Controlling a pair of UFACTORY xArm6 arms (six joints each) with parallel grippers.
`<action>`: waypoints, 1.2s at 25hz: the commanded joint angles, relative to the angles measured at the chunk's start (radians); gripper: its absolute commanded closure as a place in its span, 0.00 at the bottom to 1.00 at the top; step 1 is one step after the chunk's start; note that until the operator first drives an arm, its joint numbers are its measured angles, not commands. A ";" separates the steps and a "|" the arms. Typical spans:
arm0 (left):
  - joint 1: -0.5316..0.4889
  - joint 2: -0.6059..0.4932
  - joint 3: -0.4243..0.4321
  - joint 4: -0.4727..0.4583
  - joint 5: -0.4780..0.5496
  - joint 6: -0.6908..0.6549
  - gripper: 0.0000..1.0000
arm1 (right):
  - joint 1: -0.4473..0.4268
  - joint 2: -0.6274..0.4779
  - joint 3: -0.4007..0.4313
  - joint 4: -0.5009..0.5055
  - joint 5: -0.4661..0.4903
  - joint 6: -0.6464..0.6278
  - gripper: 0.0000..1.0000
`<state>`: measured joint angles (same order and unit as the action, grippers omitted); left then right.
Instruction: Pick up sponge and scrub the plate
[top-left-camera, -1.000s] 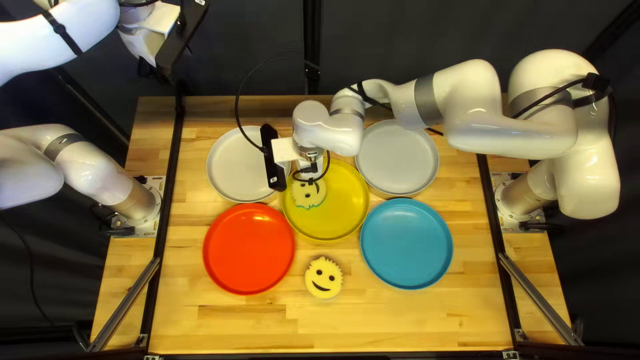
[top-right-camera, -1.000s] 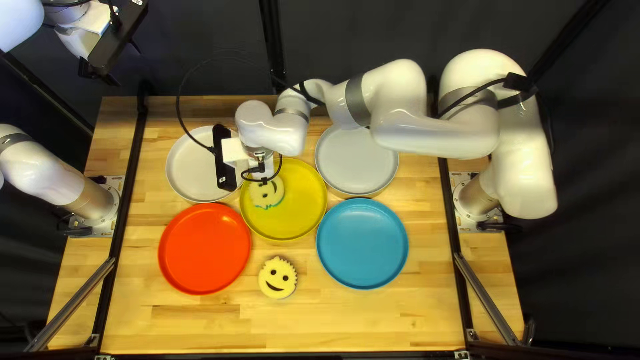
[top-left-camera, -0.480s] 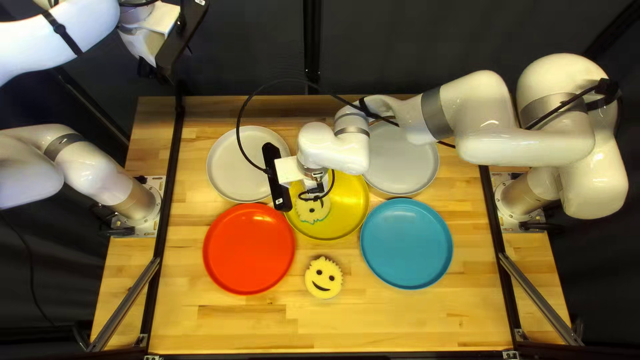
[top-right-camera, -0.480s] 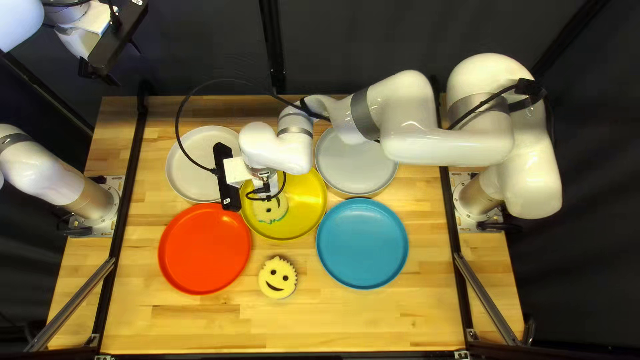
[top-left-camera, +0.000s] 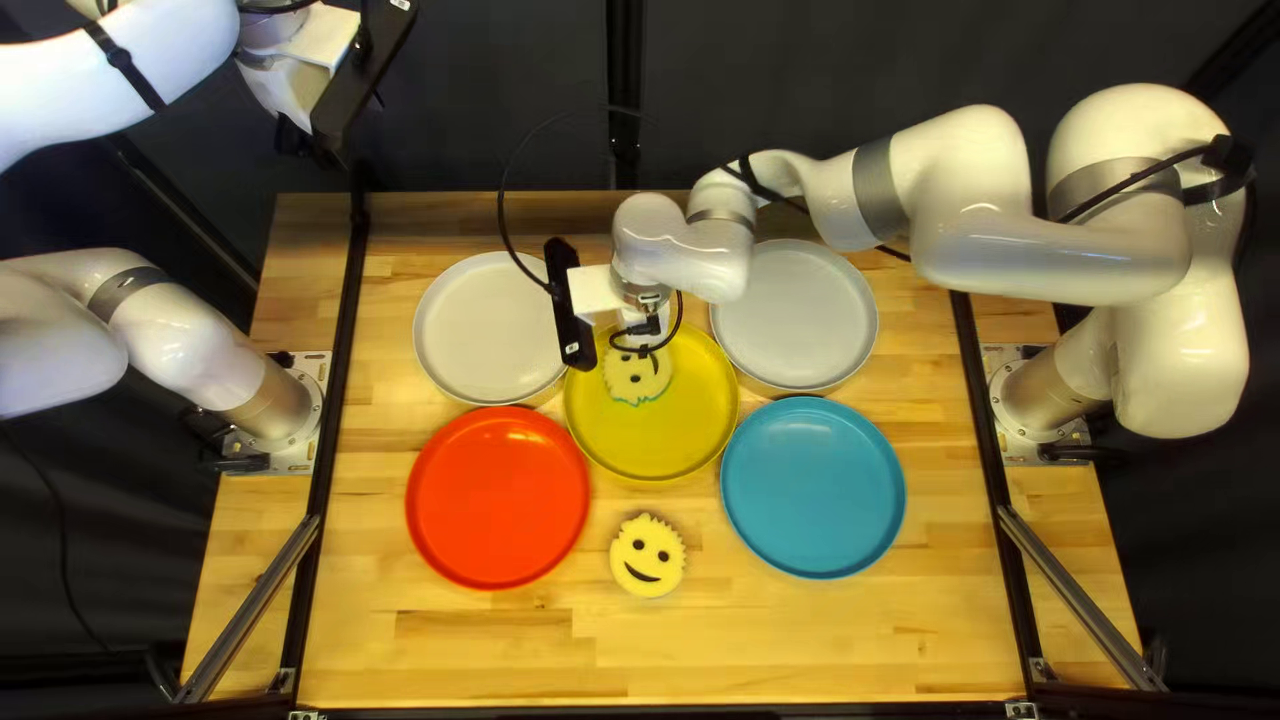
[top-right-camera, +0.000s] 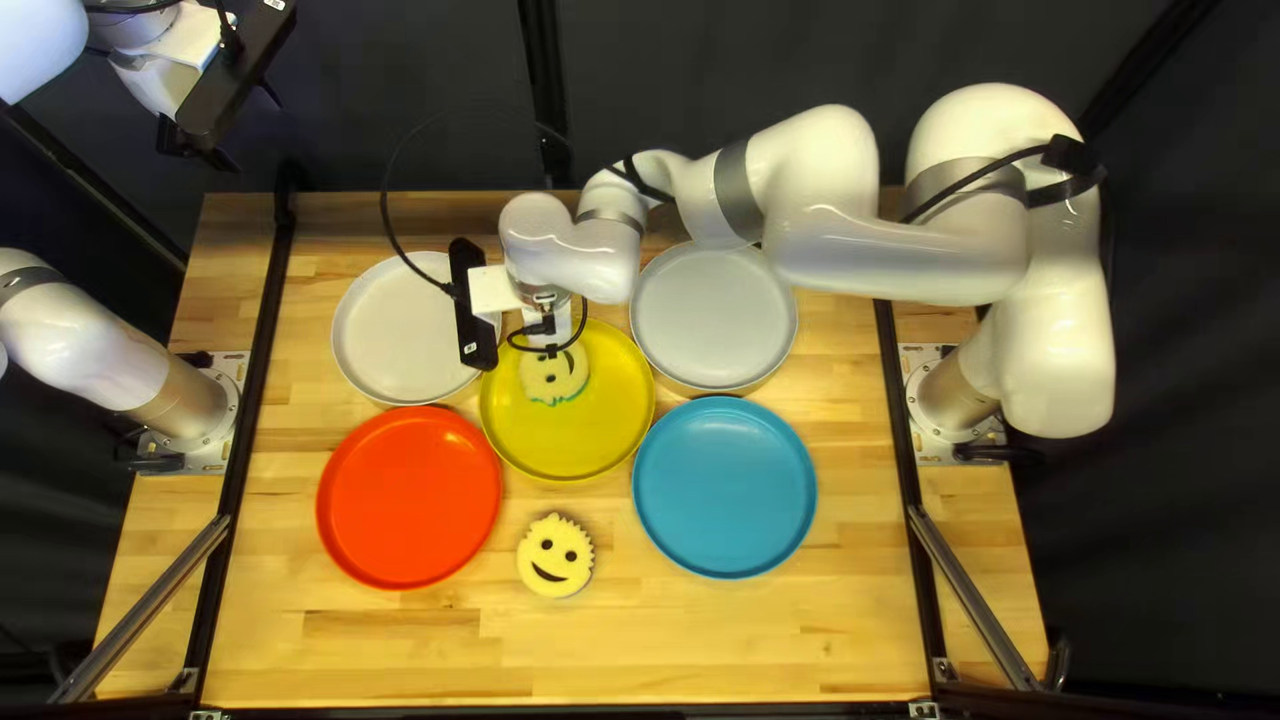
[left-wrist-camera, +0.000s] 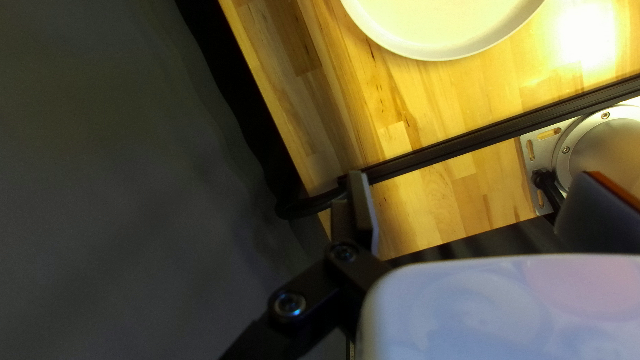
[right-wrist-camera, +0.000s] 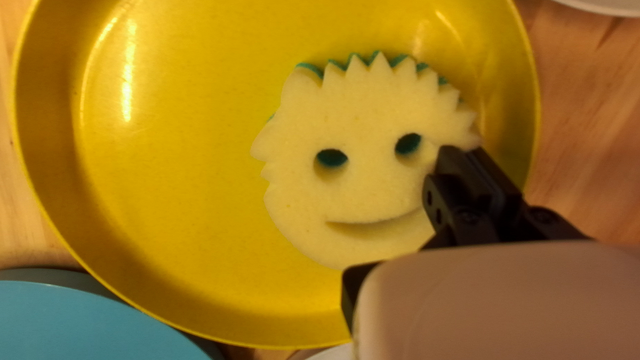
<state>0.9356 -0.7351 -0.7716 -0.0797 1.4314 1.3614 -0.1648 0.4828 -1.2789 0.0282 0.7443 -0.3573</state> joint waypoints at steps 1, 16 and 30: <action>0.000 0.000 0.000 0.000 0.000 0.000 0.00 | 0.020 -0.019 0.030 0.001 -0.026 0.016 1.00; 0.000 0.000 0.000 0.000 0.000 0.000 0.00 | 0.153 -0.077 0.124 -0.048 -0.097 0.085 1.00; 0.000 0.000 0.000 0.000 0.000 0.000 0.00 | 0.096 -0.088 0.145 -0.073 -0.097 0.020 1.00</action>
<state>0.9356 -0.7351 -0.7716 -0.0797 1.4314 1.3614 -0.0520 0.3942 -1.1312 -0.0461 0.6455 -0.3191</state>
